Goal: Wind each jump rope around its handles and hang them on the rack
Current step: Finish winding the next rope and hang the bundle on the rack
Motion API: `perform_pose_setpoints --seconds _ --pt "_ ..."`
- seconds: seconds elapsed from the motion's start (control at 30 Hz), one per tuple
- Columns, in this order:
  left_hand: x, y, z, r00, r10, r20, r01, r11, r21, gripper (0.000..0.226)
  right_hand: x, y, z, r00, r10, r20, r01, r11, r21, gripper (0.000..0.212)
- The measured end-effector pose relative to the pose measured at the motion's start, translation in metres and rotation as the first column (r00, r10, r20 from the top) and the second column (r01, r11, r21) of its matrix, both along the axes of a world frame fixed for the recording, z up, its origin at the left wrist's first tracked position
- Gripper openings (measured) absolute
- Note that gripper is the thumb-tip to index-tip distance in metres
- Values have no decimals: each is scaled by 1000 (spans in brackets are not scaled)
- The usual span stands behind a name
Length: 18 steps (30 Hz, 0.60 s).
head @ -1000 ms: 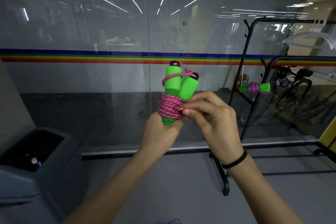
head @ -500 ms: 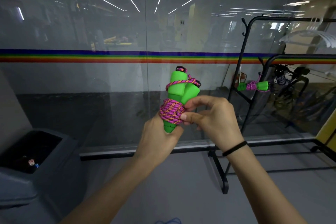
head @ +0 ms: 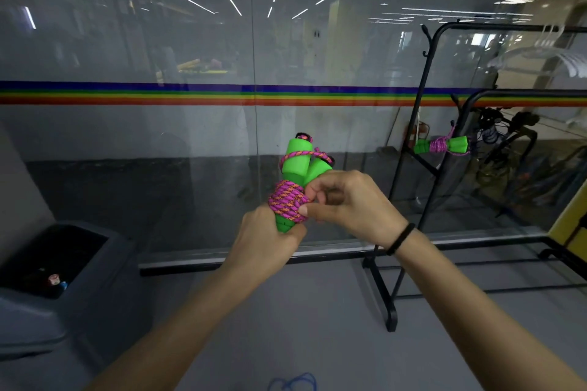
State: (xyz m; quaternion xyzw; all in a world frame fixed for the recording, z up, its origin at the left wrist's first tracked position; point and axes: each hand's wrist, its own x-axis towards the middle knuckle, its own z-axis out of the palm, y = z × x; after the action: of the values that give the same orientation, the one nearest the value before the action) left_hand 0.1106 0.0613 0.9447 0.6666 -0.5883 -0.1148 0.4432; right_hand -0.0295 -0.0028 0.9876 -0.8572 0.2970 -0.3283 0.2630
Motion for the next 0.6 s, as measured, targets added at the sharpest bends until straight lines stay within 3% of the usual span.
perform_pose_setpoints --seconds 0.27,0.5,0.6 --pt "0 -5 -14 990 -30 -137 53 984 170 34 4 -3 -17 976 -55 -212 -22 938 -347 16" --pt "-15 -13 -21 936 -3 -352 53 990 133 27 19 -4 -26 972 -214 -97 154 892 -426 16" --pt "-19 -12 -19 945 6 -327 11 999 52 21 27 -6 -27 952 -306 -19 266 855 -445 37"
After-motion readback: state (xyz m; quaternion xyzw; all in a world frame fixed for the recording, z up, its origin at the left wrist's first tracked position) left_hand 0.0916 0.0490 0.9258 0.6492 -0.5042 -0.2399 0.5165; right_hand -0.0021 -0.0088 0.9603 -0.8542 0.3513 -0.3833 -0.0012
